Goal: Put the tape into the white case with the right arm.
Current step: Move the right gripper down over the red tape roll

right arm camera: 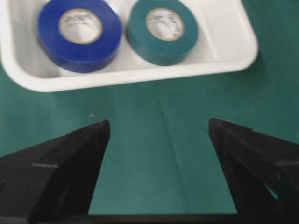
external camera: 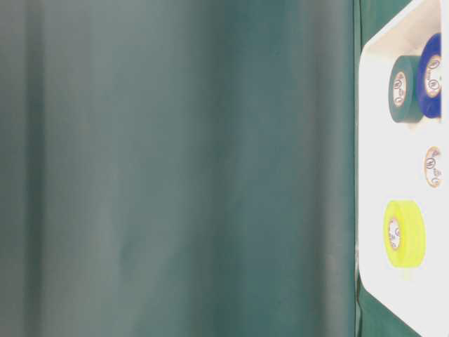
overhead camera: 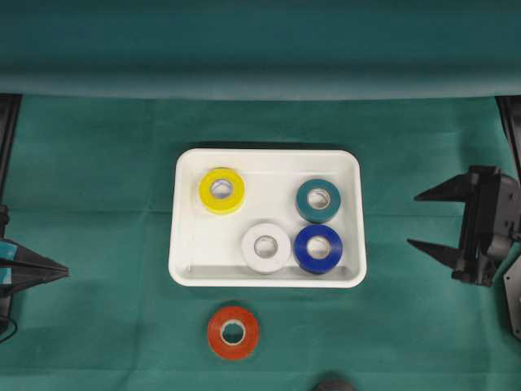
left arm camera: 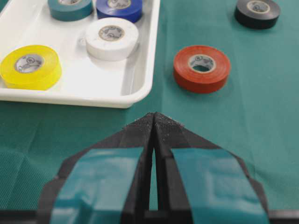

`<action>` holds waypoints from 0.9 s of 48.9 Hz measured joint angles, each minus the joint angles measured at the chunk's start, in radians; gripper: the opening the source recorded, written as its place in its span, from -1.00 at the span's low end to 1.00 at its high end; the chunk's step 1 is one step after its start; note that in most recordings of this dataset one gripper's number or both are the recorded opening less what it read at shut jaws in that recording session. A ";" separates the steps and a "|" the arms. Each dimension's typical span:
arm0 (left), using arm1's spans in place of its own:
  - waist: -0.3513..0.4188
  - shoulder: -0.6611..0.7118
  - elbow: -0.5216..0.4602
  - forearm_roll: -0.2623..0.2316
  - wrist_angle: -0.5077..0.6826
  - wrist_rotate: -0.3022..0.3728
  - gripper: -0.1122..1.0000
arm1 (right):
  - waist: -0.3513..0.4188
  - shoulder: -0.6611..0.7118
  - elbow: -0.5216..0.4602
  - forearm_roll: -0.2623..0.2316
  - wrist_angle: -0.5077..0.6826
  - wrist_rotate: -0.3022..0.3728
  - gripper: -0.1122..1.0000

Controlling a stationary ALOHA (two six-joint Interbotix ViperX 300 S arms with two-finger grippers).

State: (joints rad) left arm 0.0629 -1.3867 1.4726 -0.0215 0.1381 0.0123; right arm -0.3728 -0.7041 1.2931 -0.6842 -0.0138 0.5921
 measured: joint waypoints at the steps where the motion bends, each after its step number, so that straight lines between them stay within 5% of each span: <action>1: 0.000 0.000 0.000 0.000 0.000 0.002 -0.79 | 0.009 0.000 0.002 0.000 0.000 0.002 0.25; 25: 0.000 0.000 0.000 0.000 0.000 0.000 -0.79 | 0.313 -0.121 0.081 0.002 -0.003 0.018 0.25; 44: 0.000 0.000 0.000 0.000 0.000 0.000 -0.79 | 0.356 -0.255 0.137 0.002 0.005 0.021 0.25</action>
State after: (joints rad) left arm 0.0629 -1.3867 1.4726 -0.0215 0.1381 0.0123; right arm -0.0169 -0.9587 1.4297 -0.6826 -0.0092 0.6136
